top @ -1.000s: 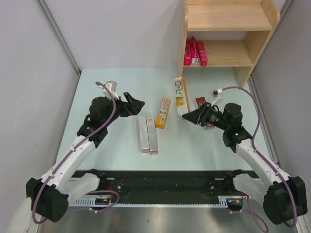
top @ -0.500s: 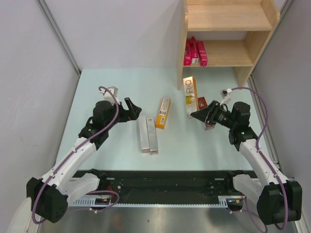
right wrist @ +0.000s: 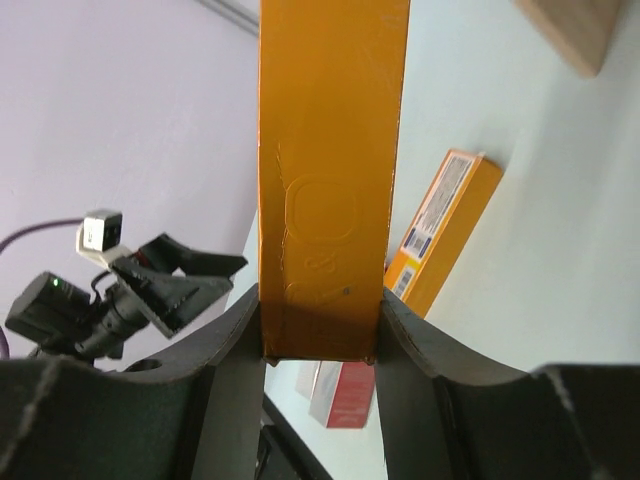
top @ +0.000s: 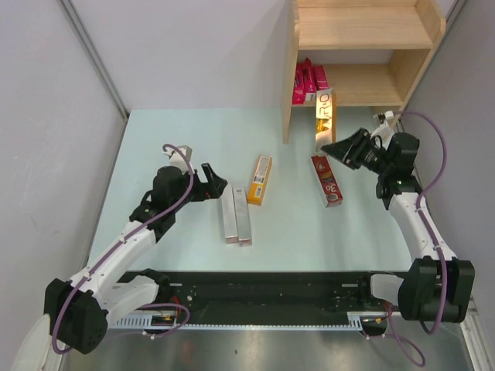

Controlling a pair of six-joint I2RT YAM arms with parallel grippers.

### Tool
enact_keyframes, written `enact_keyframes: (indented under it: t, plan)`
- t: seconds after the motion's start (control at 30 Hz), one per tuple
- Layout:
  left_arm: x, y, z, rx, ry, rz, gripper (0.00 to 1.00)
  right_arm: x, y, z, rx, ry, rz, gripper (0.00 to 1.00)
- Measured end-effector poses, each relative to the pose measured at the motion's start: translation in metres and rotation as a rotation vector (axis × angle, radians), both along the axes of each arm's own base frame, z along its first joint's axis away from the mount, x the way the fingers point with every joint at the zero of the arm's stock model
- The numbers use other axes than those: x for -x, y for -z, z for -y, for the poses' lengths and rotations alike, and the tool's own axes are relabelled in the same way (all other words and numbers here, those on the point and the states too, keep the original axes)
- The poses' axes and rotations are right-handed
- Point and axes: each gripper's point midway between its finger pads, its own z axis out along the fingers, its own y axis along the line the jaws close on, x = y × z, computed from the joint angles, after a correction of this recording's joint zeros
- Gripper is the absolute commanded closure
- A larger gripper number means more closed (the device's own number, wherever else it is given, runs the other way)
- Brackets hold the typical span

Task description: Place and organize the toothpastes onto the shelf

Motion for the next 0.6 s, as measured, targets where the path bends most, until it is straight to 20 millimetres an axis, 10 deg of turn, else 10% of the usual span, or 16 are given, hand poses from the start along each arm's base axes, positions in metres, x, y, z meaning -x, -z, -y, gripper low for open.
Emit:
enact_keyframes:
  t: [0.6]
  plan:
    - [0.017,0.024,0.019,0.016,0.101,-0.037,0.00,-0.120,-0.037,0.048,0.024,0.137,-0.029,0.76]
